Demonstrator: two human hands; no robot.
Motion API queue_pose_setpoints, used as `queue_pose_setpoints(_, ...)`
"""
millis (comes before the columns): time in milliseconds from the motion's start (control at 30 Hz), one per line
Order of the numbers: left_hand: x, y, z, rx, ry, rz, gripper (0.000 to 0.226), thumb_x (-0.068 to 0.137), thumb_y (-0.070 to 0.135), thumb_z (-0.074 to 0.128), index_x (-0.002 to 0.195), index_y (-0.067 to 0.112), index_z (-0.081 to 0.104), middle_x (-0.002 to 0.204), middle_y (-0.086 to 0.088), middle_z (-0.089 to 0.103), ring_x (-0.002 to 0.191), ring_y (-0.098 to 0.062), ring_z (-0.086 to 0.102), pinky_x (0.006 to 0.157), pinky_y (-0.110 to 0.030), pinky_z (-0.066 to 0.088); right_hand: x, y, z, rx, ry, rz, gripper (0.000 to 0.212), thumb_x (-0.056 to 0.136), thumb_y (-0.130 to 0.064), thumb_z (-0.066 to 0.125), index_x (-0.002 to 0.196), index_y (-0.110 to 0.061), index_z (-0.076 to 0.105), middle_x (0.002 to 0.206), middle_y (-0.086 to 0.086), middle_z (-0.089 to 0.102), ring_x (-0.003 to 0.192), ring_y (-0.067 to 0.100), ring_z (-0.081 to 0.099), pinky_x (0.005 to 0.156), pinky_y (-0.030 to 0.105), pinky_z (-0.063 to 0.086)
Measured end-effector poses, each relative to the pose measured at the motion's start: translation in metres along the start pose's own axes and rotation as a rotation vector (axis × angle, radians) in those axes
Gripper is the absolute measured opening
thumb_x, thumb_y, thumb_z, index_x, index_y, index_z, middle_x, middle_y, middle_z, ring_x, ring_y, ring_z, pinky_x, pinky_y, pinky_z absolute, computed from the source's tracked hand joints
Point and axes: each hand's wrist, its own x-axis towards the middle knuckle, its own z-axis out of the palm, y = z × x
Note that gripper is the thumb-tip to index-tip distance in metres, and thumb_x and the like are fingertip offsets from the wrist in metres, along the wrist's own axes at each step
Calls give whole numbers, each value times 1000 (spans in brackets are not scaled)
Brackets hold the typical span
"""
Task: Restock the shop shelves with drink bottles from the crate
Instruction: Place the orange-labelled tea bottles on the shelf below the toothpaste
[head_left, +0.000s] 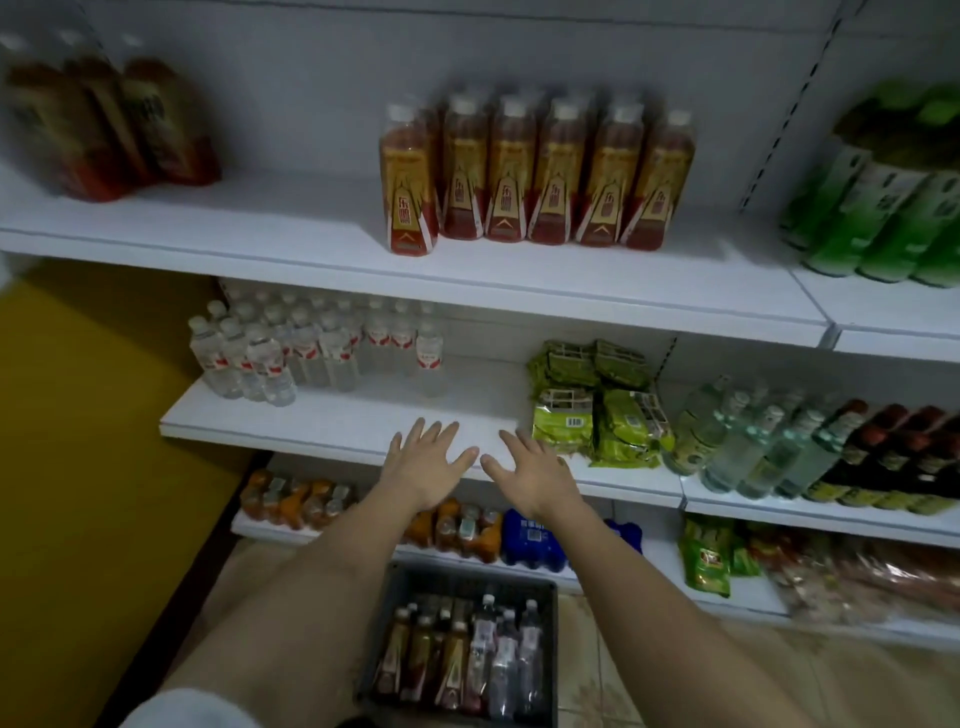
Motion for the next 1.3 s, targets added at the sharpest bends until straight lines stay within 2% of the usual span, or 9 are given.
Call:
queue_pose_setpoints(233,-1,-2,39,-3,-81,6,73,98,70,16,160,31,11,168,3,10,155,-21,0,123,-49,0,-6,26,34,17,-94,80,70,99,-65,28,158,-28,20,167,1,13,152,28,13,120,54,17)
queue_pose_setpoints(367,-1,-11,77,-16,-135,4,74,98,70,17,160,30,12,168,5,10,155,-19,1,124,-48,5,-7,34,69,61,-139,125,64,101,-60,30,153,-22,30,162,6,26,147,31,23,116,50,25)
queue_pose_setpoints(567,-24,-53,159,-138,-320,-95,71,100,65,24,159,28,14,168,2,12,154,-22,2,124,-46,6,-17,44,164,137,-347,243,73,99,-64,29,159,-25,18,167,3,15,152,29,13,121,51,17)
queue_pose_setpoints(767,-14,-93,252,-157,-493,-169,65,102,61,27,158,30,17,166,4,15,154,-23,6,123,-44,10,-11,67,273,212,-495,359,78,93,-69,31,157,-23,24,164,6,21,150,34,19,119,56,21)
queue_pose_setpoints(867,-2,-117,315,-227,-441,-234,62,100,60,35,153,29,31,162,-4,30,150,-28,22,120,-46,22,2,85,329,228,-562,358,65,99,-54,40,154,-21,29,160,14,26,146,36,25,117,50,25)
queue_pose_setpoints(1000,27,-148,412,-279,-501,-277,69,93,71,24,143,28,43,149,-10,46,139,-34,40,112,-53,34,41,117,425,390,-521,551,74,91,-61,48,148,-14,37,146,13,44,134,35,43,108,49,39)
queue_pose_setpoints(1067,45,-166,466,-289,-485,-264,57,95,65,29,131,26,50,135,-8,57,127,-31,52,106,-53,41,64,138,480,407,-524,594,73,91,-60,48,145,-13,38,141,14,48,126,35,50,103,50,44)
queue_pose_setpoints(1167,74,-194,541,-283,-397,-239,36,100,48,42,124,23,50,125,-8,61,120,-30,54,103,-50,44,104,165,551,443,-453,662,69,93,-53,55,143,-9,40,136,15,53,122,35,54,100,48,48)
queue_pose_setpoints(1300,101,-226,616,-374,-292,-284,32,98,41,47,125,23,51,118,-8,62,113,-29,57,94,-50,50,142,190,638,413,-359,698,77,89,-48,65,145,-7,34,132,17,56,120,36,57,99,46,49)
